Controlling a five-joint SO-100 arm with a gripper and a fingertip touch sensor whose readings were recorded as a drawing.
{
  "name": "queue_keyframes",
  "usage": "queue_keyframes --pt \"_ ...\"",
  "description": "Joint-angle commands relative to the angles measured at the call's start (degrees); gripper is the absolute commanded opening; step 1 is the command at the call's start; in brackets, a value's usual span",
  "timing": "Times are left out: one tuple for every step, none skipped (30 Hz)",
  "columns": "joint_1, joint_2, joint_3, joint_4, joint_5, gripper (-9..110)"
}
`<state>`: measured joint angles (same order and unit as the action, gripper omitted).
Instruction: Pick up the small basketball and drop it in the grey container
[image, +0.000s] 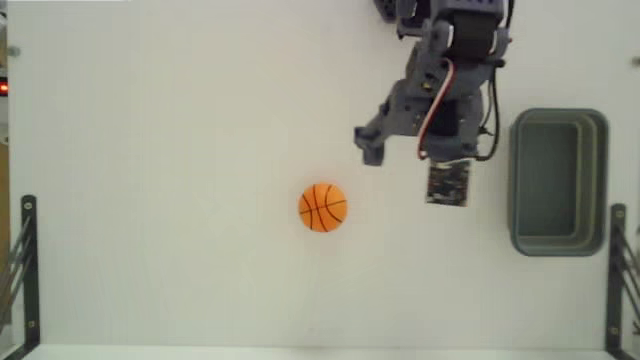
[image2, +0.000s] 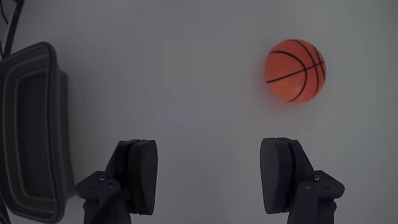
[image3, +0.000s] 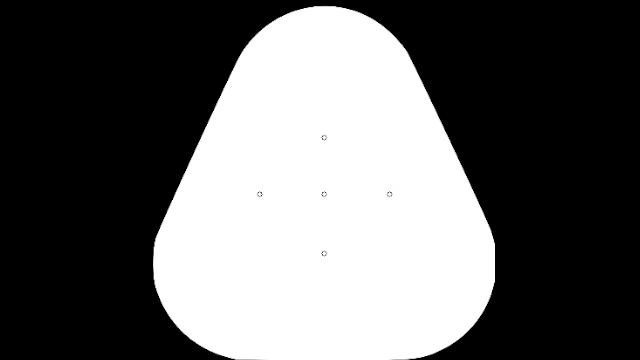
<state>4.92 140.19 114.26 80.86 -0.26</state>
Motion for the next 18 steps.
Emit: queue_keyframes --pt "3.55 1.93 0.30 1.10 0.26 110" --pt "4.12 1.93 0.30 1.10 0.26 110" --pt "4.93 1.93 0.30 1.10 0.26 110" --pt "5.71 1.93 0.30 1.10 0.26 110" --pt "6.23 1.93 0.30 1.10 0.26 110" --pt "7.02 1.93 0.30 1.10 0.26 110" --pt "7.81 1.93 0.30 1.10 0.26 110" --pt "8.34 1.93 0.30 1.10 0.26 110" --pt "9.10 1.93 0.30 1.10 0.26 110" --pt "9.80 1.93 0.30 1.10 0.26 110" --pt "10.21 1.93 0.30 1.10 0.26 110" --pt "10.74 1.93 0.30 1.10 0.26 110" --pt "11.14 1.93 0.30 1.10 0.26 110" --pt "11.35 1.93 0.30 1.10 0.26 110" --pt "11.65 1.93 0.30 1.10 0.26 110" --pt "11.94 1.93 0.30 1.10 0.26 110" --pt "12.11 1.93 0.30 1.10 0.26 110" --pt "12.30 1.93 0.30 1.10 0.26 110"
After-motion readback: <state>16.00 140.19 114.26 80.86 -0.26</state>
